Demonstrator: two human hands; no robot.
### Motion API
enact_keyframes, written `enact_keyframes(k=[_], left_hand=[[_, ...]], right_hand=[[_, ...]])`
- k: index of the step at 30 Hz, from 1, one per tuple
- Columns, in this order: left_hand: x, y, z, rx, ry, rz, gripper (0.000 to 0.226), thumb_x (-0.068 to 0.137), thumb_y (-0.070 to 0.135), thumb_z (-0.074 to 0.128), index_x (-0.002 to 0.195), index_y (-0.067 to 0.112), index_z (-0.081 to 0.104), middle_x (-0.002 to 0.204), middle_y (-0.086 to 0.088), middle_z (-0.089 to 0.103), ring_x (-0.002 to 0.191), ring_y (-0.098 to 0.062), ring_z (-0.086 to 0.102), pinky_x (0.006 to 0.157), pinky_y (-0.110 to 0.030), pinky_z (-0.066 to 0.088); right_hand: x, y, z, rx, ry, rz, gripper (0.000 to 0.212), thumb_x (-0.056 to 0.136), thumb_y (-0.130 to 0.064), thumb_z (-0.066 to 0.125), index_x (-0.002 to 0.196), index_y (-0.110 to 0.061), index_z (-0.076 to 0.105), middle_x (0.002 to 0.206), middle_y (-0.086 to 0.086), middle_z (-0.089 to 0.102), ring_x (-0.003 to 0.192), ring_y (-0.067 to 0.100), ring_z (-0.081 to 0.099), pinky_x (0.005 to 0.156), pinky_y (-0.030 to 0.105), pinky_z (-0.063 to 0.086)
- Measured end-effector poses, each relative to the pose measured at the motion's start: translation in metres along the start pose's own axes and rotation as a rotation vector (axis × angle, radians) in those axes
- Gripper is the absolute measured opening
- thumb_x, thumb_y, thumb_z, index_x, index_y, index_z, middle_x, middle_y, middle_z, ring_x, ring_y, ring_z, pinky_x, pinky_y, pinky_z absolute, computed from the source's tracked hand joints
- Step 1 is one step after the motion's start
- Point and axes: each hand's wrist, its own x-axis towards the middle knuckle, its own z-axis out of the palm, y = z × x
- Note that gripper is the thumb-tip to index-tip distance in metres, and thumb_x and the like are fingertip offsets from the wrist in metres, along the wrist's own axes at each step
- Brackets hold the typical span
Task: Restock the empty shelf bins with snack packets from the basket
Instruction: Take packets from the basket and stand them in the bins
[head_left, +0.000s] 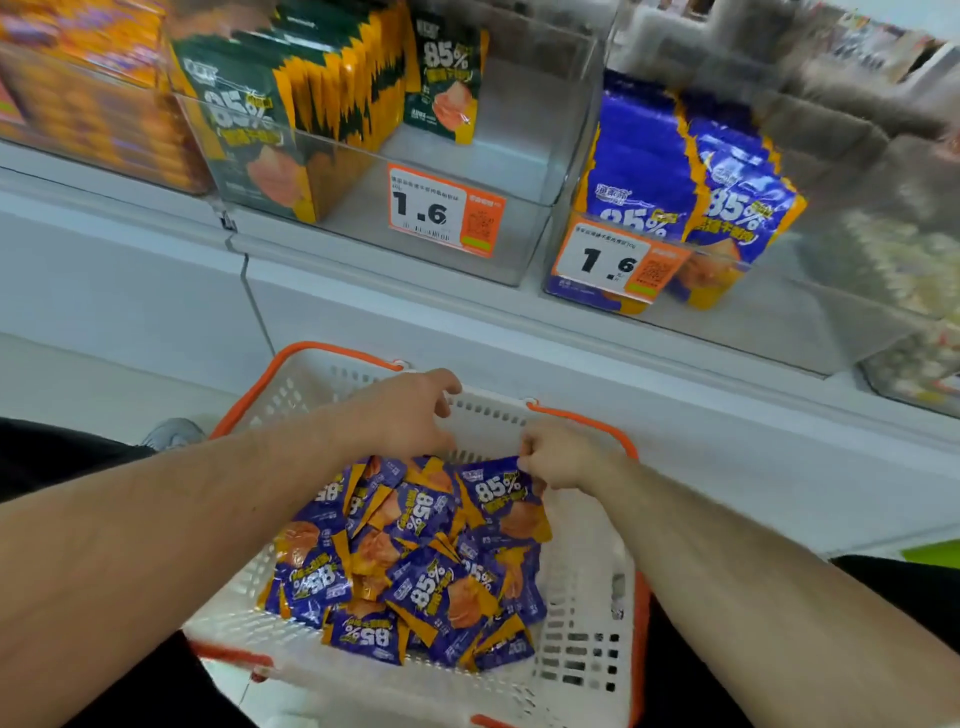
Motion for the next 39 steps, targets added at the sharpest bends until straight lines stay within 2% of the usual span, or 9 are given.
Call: enact_keyframes(k=[9,13,17,20,22,25,28,32,39], left_hand=[[-0.018,0.029,-0.003,-0.325,0.085,0.014,0.059,0.084,0.044,0.072,0.133,0.026,0.045,0.118,0.010,0.058,0.101,-0.008,0.061,0.089,-0.034,0.053],[-0.017,0.068,-0.011,-0.589,0.147,0.155,0.027,0.080,0.028,0.076,0.103,0.028,0.062,0.103,0.003,0.073,0.097,-0.022,0.069,0.093,-0.046,0.052],[-0.011,0.105,-0.021,-0.617,0.274,0.248,0.020,0.087,0.008,0.068,0.090,0.028,0.068,0.090,0.003,0.076,0.086,-0.021,0.071,0.079,-0.037,0.055],[0.000,0.129,-0.031,-0.506,0.343,0.331,0.016,0.086,0.016,0.069,0.097,0.027,0.068,0.097,0.006,0.075,0.090,-0.015,0.069,0.083,-0.039,0.055],[0.008,0.145,-0.038,-0.406,0.478,0.359,0.020,0.084,0.018,0.071,0.101,0.027,0.066,0.103,0.005,0.072,0.093,-0.015,0.066,0.082,-0.037,0.054],[0.021,0.161,-0.051,-0.110,0.861,0.344,0.061,0.074,0.030,0.081,0.128,0.022,0.054,0.133,-0.002,0.053,0.119,-0.023,0.053,0.096,-0.041,0.046],[0.036,0.162,-0.066,0.103,0.845,0.076,0.099,0.075,0.048,0.077,0.150,0.017,0.020,0.158,-0.009,0.019,0.144,-0.028,0.023,0.113,-0.044,0.022],[0.054,0.152,-0.069,0.206,0.846,-0.025,0.102,0.077,0.053,0.073,0.149,0.009,0.015,0.139,-0.008,0.047,0.130,-0.026,0.045,0.110,-0.040,0.023],[0.063,0.145,-0.065,0.257,0.922,-0.025,0.092,0.080,0.051,0.072,0.146,0.012,0.021,0.130,-0.005,0.055,0.124,-0.024,0.051,0.108,-0.036,0.025]], right_hand=[[-0.081,-0.010,-0.113,0.648,0.251,-0.106,0.020,0.100,-0.004,0.050,0.083,-0.016,0.047,0.066,0.009,0.050,0.047,0.015,0.053,0.051,0.026,0.037],[-0.113,-0.015,-0.132,0.833,0.293,-0.204,0.023,0.100,-0.003,0.049,0.081,-0.015,0.045,0.064,0.009,0.045,0.045,0.015,0.051,0.054,0.029,0.035],[-0.137,-0.012,-0.148,0.825,0.466,-0.267,0.022,0.095,-0.005,0.059,0.080,-0.015,0.048,0.061,0.005,0.047,0.041,0.013,0.045,0.047,0.024,0.035],[-0.155,-0.008,-0.160,0.713,0.581,-0.290,0.009,0.091,-0.001,0.064,0.096,-0.004,0.058,0.055,0.001,0.057,0.039,0.009,0.048,0.044,0.024,0.037],[-0.167,-0.006,-0.172,0.701,0.682,-0.321,0.007,0.091,0.005,0.061,0.090,-0.001,0.058,0.047,-0.005,0.059,0.037,0.004,0.049,0.042,0.018,0.039],[-0.179,-0.002,-0.196,0.674,0.941,-0.355,0.024,0.089,0.005,0.062,0.076,-0.012,0.055,0.047,-0.007,0.059,0.038,0.000,0.050,0.042,0.015,0.039],[-0.178,0.011,-0.220,0.644,1.182,-0.336,0.023,0.086,-0.008,0.069,0.074,-0.023,0.055,0.069,0.006,0.064,0.058,0.015,0.057,0.059,0.030,0.047],[-0.168,0.028,-0.240,0.557,1.330,-0.209,0.012,0.076,-0.032,0.066,0.071,-0.032,0.055,0.080,0.000,0.070,0.085,0.025,0.068,0.082,0.048,0.055],[-0.126,0.027,-0.255,0.333,1.228,-0.029,0.009,0.089,-0.023,0.067,0.095,-0.018,0.063,0.089,0.001,0.061,0.090,0.023,0.059,0.074,0.030,0.043]])
